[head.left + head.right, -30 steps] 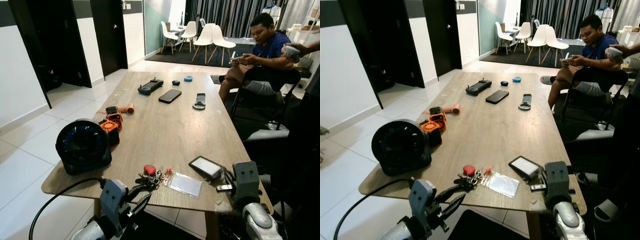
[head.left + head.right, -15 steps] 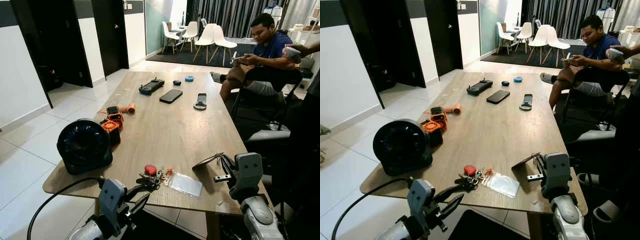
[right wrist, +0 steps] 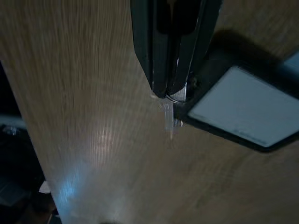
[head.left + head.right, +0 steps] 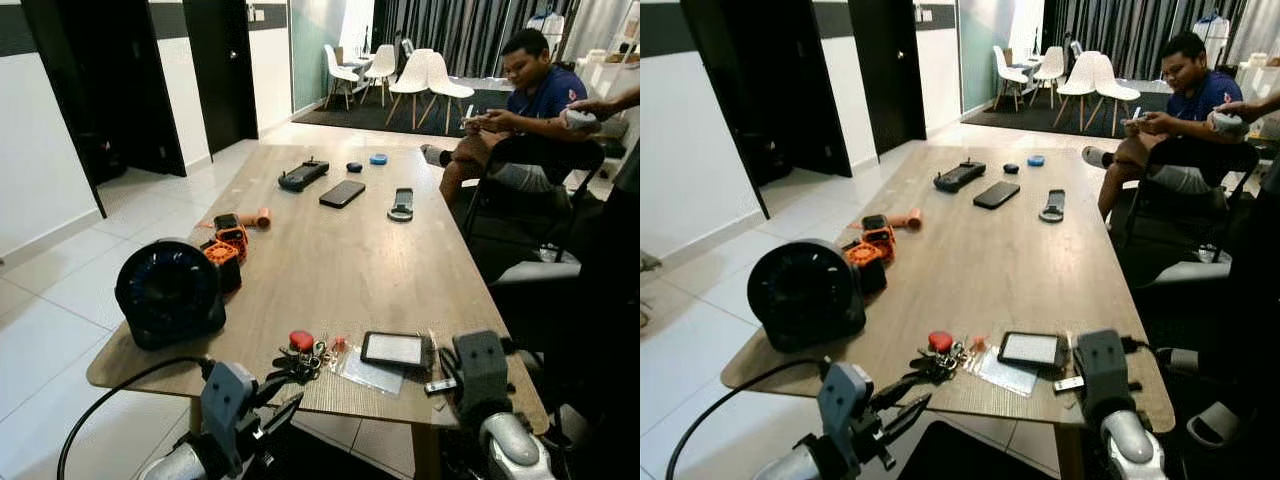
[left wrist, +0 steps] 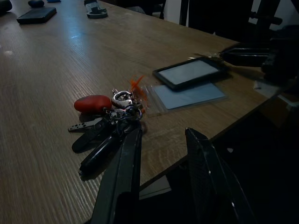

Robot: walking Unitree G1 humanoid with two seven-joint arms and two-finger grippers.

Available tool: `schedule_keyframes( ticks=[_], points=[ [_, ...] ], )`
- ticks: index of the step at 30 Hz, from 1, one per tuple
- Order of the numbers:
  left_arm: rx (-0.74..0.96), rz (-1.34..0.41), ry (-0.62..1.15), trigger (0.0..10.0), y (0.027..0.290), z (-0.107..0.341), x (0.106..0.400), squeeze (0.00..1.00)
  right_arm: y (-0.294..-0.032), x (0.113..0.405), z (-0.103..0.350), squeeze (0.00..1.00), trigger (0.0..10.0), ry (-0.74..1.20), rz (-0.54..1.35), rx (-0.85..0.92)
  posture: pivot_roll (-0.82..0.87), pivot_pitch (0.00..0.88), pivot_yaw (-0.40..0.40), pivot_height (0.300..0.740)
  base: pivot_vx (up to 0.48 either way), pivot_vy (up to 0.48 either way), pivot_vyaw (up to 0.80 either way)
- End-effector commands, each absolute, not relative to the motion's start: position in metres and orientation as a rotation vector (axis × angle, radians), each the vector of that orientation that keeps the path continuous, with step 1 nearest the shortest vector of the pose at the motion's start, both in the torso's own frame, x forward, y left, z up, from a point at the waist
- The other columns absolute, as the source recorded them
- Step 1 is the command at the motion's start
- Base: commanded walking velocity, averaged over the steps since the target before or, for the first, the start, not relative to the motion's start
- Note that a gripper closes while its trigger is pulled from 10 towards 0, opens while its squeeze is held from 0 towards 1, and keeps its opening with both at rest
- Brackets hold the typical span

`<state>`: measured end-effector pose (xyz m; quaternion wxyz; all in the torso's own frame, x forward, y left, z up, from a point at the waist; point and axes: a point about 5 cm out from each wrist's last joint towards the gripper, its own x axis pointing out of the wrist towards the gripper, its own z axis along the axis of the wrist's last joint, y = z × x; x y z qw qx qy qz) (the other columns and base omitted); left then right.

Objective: Hang keys on a hook

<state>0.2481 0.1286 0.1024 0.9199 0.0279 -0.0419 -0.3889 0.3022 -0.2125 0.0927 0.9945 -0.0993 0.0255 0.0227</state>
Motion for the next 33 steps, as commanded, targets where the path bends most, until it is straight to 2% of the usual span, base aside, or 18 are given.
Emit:
schedule_keyframes(
  ticks=[1, 12, 13, 14, 15, 16, 17, 18, 20, 21, 22, 23, 24, 33],
  points=[
    [0.091, -0.814, -0.058, 10.0, 0.1315, 0.0970, 0.2451, 0.00, -0.2123, 0.3005, 0.0865, 0.00, 10.0, 0.084, 0.049, -0.209, 0.04, 0.052, 0.029, 0.740, 0.000, 0.000, 0.00],
    [0.098, -0.820, -0.055, 10.0, 0.1310, 0.0959, 0.2439, 0.00, -0.2160, 0.2992, 0.0847, 0.02, 10.0, 0.098, 0.029, -0.205, 0.04, 0.057, 0.030, 0.740, 0.000, 0.000, 0.00],
    [0.098, -0.821, -0.054, 10.0, 0.1309, 0.0959, 0.2436, 0.00, -0.2159, 0.2989, 0.0848, 0.22, 10.0, 0.097, 0.030, -0.204, 0.04, 0.058, 0.030, 0.740, 0.000, 0.000, 0.00],
    [0.098, -0.821, -0.054, 10.0, 0.1309, 0.0959, 0.2436, 0.00, -0.2159, 0.2989, 0.0848, 0.22, 10.0, 0.097, 0.030, -0.204, 0.04, 0.058, 0.030, 0.740, 0.000, 0.000, 0.00],
    [0.098, -0.821, -0.054, 10.0, 0.1309, 0.0959, 0.2433, 0.00, -0.2158, 0.2987, 0.0848, 0.54, 10.0, 0.096, 0.030, -0.202, 0.04, 0.058, 0.030, 0.740, 0.000, 0.000, 0.00],
    [0.098, -0.821, -0.053, 10.0, 0.1309, 0.0958, 0.2429, 0.00, -0.2157, 0.2985, 0.0850, 0.74, 10.0, 0.096, 0.028, -0.201, 0.04, 0.058, 0.030, 0.740, 0.000, 0.000, 0.00],
    [0.097, -0.821, -0.053, 10.0, 0.1308, 0.0957, 0.2429, 0.00, -0.2158, 0.2986, 0.0850, 0.73, 10.0, 0.096, 0.026, -0.201, 0.04, 0.058, 0.030, 0.740, 0.000, 0.000, 0.00],
    [0.097, -0.820, -0.052, 10.0, 0.1308, 0.0957, 0.2429, 0.00, -0.2161, 0.2988, 0.0851, 0.68, 10.0, 0.096, 0.021, -0.204, 0.04, 0.058, 0.030, 0.740, 0.000, 0.000, 0.00],
    [0.097, -0.820, -0.052, 10.0, 0.1308, 0.0957, 0.2429, 0.00, -0.2161, 0.2988, 0.0851, 0.68, 10.0, 0.096, 0.021, -0.204, 0.04, 0.058, 0.030, 0.740, 0.000, 0.000, 0.00],
    [0.097, -0.820, -0.051, 10.0, 0.1310, 0.0955, 0.2424, 0.00, -0.2163, 0.2986, 0.0851, 0.37, 10.0, 0.096, 0.016, -0.207, 0.04, 0.059, 0.029, 0.740, 0.000, 0.000, 0.00],
    [0.097, -0.820, -0.050, 10.0, 0.1312, 0.0954, 0.2422, 0.00, -0.2163, 0.2984, 0.0851, 0.12, 10.0, 0.096, 0.015, -0.207, 0.04, 0.060, 0.030, 0.740, 0.000, 0.000, 0.00],
    [0.097, -0.820, -0.050, 10.0, 0.1312, 0.0954, 0.2422, 0.00, -0.2163, 0.2984, 0.0851, 0.12, 10.0, 0.096, 0.015, -0.207, 0.04, 0.060, 0.030, 0.740, 0.000, 0.000, 0.00],
    [0.098, -0.818, -0.050, 10.0, 0.1314, 0.0953, 0.2421, 0.00, -0.2164, 0.2982, 0.0852, 0.00, 10.0, 0.096, 0.014, -0.207, 0.04, 0.063, 0.029, 0.740, 0.000, 0.000, 0.00],
    [0.100, -0.811, -0.046, 10.0, 0.1315, 0.0953, 0.2427, 0.00, -0.2140, 0.3015, 0.0884, 0.00, 10.0, 0.085, 0.003, -0.199, 0.04, 0.067, 0.027, 0.740, 0.000, 0.000, 0.00]
  ],
)
